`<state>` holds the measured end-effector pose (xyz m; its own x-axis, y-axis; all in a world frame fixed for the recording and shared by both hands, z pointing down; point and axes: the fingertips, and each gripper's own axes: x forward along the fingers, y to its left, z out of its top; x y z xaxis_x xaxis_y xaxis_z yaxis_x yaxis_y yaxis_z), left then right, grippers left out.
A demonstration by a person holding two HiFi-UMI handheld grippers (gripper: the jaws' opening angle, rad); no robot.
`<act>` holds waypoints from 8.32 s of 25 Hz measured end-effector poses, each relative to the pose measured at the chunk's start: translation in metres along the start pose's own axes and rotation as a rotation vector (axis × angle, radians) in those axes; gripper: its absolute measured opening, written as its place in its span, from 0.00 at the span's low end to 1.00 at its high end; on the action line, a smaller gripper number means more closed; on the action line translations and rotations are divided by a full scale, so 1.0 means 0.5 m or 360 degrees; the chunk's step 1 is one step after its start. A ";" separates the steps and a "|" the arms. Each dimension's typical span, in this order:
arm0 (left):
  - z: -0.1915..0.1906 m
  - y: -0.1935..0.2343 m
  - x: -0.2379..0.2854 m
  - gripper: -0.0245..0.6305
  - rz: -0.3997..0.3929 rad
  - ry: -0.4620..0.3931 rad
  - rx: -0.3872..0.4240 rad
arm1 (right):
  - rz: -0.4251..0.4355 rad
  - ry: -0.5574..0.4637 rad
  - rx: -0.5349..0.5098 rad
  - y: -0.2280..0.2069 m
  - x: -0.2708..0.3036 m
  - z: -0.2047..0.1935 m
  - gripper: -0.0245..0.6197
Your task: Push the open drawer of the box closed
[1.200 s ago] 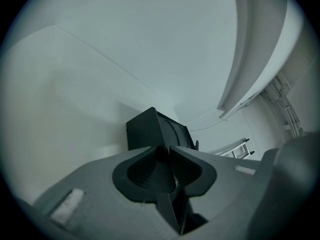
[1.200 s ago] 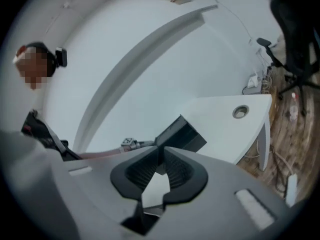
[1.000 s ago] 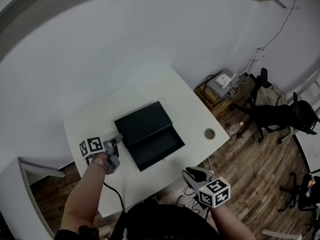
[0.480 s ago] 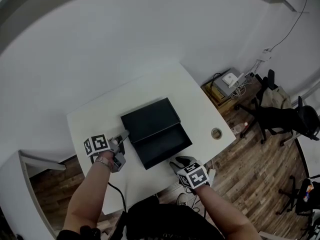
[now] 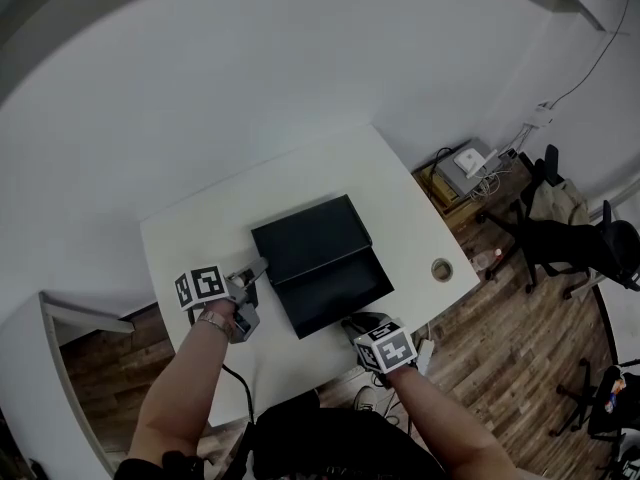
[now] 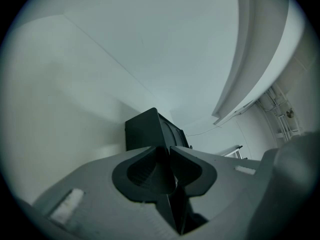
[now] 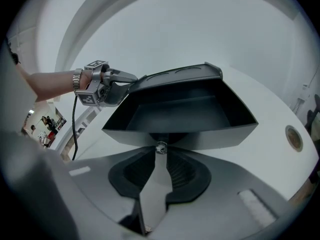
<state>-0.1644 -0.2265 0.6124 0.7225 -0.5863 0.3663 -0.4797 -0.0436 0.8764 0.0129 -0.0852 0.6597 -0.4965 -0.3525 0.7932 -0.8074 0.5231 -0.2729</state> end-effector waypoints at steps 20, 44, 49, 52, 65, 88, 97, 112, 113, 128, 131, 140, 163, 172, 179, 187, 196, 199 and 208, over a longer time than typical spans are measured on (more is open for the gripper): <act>-0.003 0.002 0.000 0.18 -0.0011 -0.0006 -0.0002 | -0.0021 -0.0066 0.0074 0.015 -0.006 0.017 0.15; 0.002 0.000 -0.001 0.19 -0.0025 -0.0042 -0.0022 | -0.0033 -0.0069 0.0089 -0.002 0.026 0.083 0.15; -0.001 -0.001 -0.002 0.19 -0.0031 -0.0043 -0.0024 | -0.0036 -0.0064 0.0094 -0.005 0.033 0.091 0.15; -0.001 0.000 -0.002 0.19 -0.0034 -0.0046 -0.0029 | -0.0040 -0.0066 0.0095 -0.008 0.040 0.100 0.15; 0.000 0.000 -0.002 0.19 -0.0051 -0.0051 -0.0041 | -0.0058 -0.0065 0.0099 -0.017 0.060 0.133 0.15; -0.001 -0.001 -0.002 0.19 -0.0071 -0.0066 -0.0053 | -0.0072 -0.0045 0.0074 -0.032 0.091 0.180 0.15; -0.002 -0.001 -0.002 0.19 -0.0078 -0.0071 -0.0061 | -0.0074 -0.0043 0.0067 -0.035 0.100 0.195 0.15; -0.002 -0.003 -0.003 0.19 -0.0094 -0.0078 -0.0074 | -0.0099 -0.0036 0.0065 -0.042 0.105 0.208 0.15; -0.003 -0.003 -0.003 0.19 -0.0095 -0.0077 -0.0076 | -0.0099 -0.0039 0.0065 -0.042 0.105 0.209 0.15; -0.001 -0.002 -0.002 0.19 -0.0101 -0.0073 -0.0086 | -0.0098 -0.0032 0.0080 -0.044 0.115 0.215 0.15; -0.001 -0.001 -0.003 0.19 -0.0099 -0.0074 -0.0085 | -0.0121 -0.0031 0.0097 -0.048 0.111 0.213 0.15; -0.002 0.000 -0.001 0.19 -0.0086 -0.0076 -0.0087 | -0.0116 -0.0045 0.0146 -0.052 0.111 0.213 0.15; -0.347 -0.225 -0.170 0.04 -0.0517 -0.0160 0.0004 | 0.0732 -0.0611 0.0588 -0.011 -0.296 0.079 0.04; -0.630 -0.380 -0.259 0.04 -0.0626 -0.0243 0.0052 | 0.1139 -0.0753 0.0792 0.035 -0.494 -0.069 0.04; -0.763 -0.457 -0.299 0.04 -0.0674 -0.0202 0.0097 | 0.1327 -0.0681 0.0835 0.128 -0.579 -0.154 0.04; -0.743 -0.452 -0.304 0.04 -0.0650 -0.0221 0.0122 | 0.1359 -0.0695 0.0654 0.170 -0.612 -0.167 0.04; -0.723 -0.467 -0.278 0.04 -0.0655 -0.0207 0.0102 | 0.1374 -0.0751 0.0682 0.152 -0.636 -0.166 0.04; -0.705 -0.469 -0.273 0.04 -0.0656 -0.0240 0.0110 | 0.1374 -0.0762 0.0690 0.140 -0.642 -0.171 0.04; -0.711 -0.470 -0.245 0.04 -0.0652 -0.0200 0.0044 | 0.1332 -0.0804 0.0754 0.110 -0.648 -0.178 0.04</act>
<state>0.0367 0.1433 0.4729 0.7906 -0.6101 -0.0531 -0.1799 -0.3143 0.9321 0.1577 0.1271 0.4360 -0.9331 -0.3586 -0.0280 -0.1390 0.4315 -0.8913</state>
